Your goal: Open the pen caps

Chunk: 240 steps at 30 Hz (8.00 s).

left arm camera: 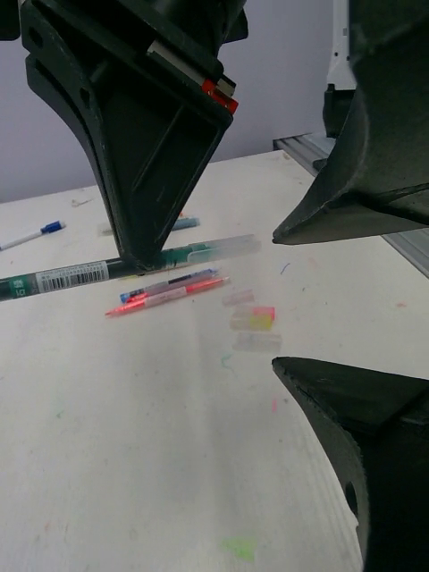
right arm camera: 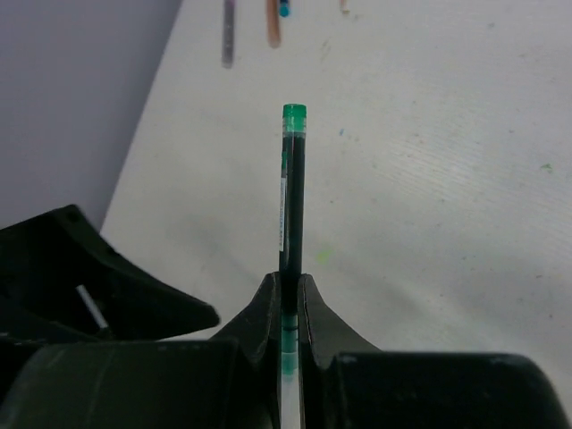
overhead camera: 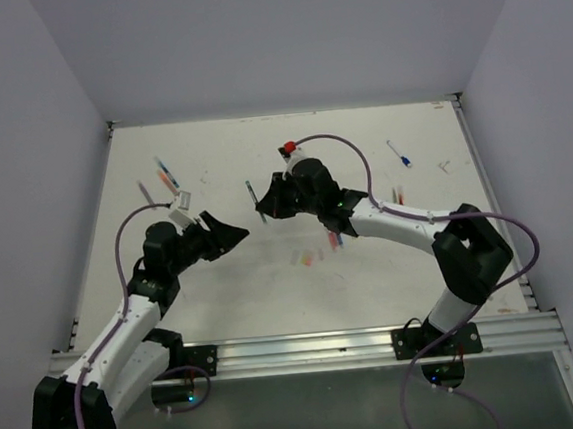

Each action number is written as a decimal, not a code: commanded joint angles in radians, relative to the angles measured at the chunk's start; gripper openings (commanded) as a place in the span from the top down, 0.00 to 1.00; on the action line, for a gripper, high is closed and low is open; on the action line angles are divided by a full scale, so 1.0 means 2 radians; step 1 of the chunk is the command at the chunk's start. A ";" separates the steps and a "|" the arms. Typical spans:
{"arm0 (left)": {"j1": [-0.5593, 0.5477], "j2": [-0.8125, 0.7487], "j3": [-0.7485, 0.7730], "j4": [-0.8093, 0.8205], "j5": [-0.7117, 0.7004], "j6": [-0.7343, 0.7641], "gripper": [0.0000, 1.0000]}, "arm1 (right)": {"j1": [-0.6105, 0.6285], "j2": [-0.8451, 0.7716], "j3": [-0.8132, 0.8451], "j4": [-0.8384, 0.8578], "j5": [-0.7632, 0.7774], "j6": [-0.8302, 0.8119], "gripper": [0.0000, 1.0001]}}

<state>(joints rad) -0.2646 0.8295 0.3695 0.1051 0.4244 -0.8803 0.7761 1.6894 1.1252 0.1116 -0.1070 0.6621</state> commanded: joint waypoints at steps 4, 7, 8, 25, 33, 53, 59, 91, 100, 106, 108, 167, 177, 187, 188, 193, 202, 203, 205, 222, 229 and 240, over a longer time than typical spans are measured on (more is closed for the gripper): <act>-0.053 0.028 0.012 0.120 0.016 -0.016 0.43 | 0.002 -0.035 -0.032 0.069 -0.023 0.042 1.00; -0.079 0.037 0.018 0.119 -0.006 -0.017 0.42 | 0.002 -0.035 -0.033 0.065 -0.026 0.042 1.00; -0.086 0.039 0.018 0.122 -0.007 -0.019 0.42 | 0.002 -0.036 -0.034 0.065 -0.027 0.042 1.00; -0.104 0.063 0.006 0.116 -0.030 -0.045 0.44 | 0.011 -0.060 -0.062 0.076 -0.043 0.054 1.00; -0.118 0.084 0.002 0.131 -0.035 -0.054 0.45 | 0.016 -0.063 -0.067 0.088 -0.042 0.060 1.00; -0.125 0.088 -0.001 0.115 -0.040 -0.033 1.00 | 0.018 -0.043 -0.050 0.075 -0.058 0.046 0.85; -0.124 0.091 0.015 0.097 -0.030 0.008 1.00 | 0.019 -0.026 -0.036 0.070 -0.091 0.033 0.73; -0.191 0.031 0.029 0.077 -0.067 0.152 1.00 | 0.019 -0.040 -0.015 0.005 -0.086 -0.045 1.00; -0.189 0.031 0.013 0.139 0.018 0.139 1.00 | -0.029 -0.076 -0.065 0.108 -0.144 -0.015 1.00; -0.190 0.051 0.039 0.098 -0.076 0.109 1.00 | -0.027 -0.078 -0.012 -0.025 0.051 -0.006 1.00; -0.190 0.065 0.069 -0.029 -0.172 0.093 1.00 | -0.025 -0.072 0.009 -0.102 0.109 -0.004 1.00; -0.190 0.349 0.094 0.105 -0.108 0.109 0.75 | -0.129 0.057 -0.008 -0.267 0.152 -0.150 1.00; -0.190 0.333 0.088 0.091 -0.132 0.111 0.63 | -0.129 0.050 -0.022 -0.251 0.139 -0.145 0.91; -0.168 0.269 0.124 0.014 -0.178 0.129 0.50 | -0.127 0.037 -0.021 -0.254 0.142 -0.147 0.72; -0.157 0.259 0.135 0.006 -0.182 0.132 0.50 | -0.128 0.031 -0.018 -0.257 0.143 -0.148 0.68; -0.101 0.231 0.175 -0.052 -0.195 0.149 0.44 | -0.121 -0.022 -0.005 -0.283 0.142 -0.145 0.55; 0.029 0.281 0.309 -0.146 -0.276 0.172 0.41 | -0.058 -0.109 -0.020 -0.282 0.119 -0.129 0.47; 0.042 0.288 0.316 -0.148 -0.273 0.169 0.41 | -0.052 -0.112 -0.022 -0.279 0.117 -0.129 0.46; 0.081 0.308 0.330 -0.150 -0.268 0.144 0.43 | -0.042 -0.117 -0.023 -0.273 0.102 -0.128 0.46; 0.206 0.462 0.446 -0.175 -0.288 0.124 0.52 | -0.035 -0.091 -0.051 -0.228 -0.025 -0.135 0.45; 0.215 0.517 0.515 -0.199 -0.343 0.141 0.53 | -0.034 -0.090 -0.059 -0.227 -0.021 -0.148 0.45; 0.219 0.601 0.601 -0.226 -0.399 0.151 0.52 | -0.035 -0.093 -0.067 -0.224 -0.039 -0.152 0.45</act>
<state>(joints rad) 0.1589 2.0010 1.5135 -0.3325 -0.3016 -0.5911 0.7048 1.5158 1.0000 -0.3565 -0.1577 0.3794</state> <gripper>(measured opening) 0.479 0.549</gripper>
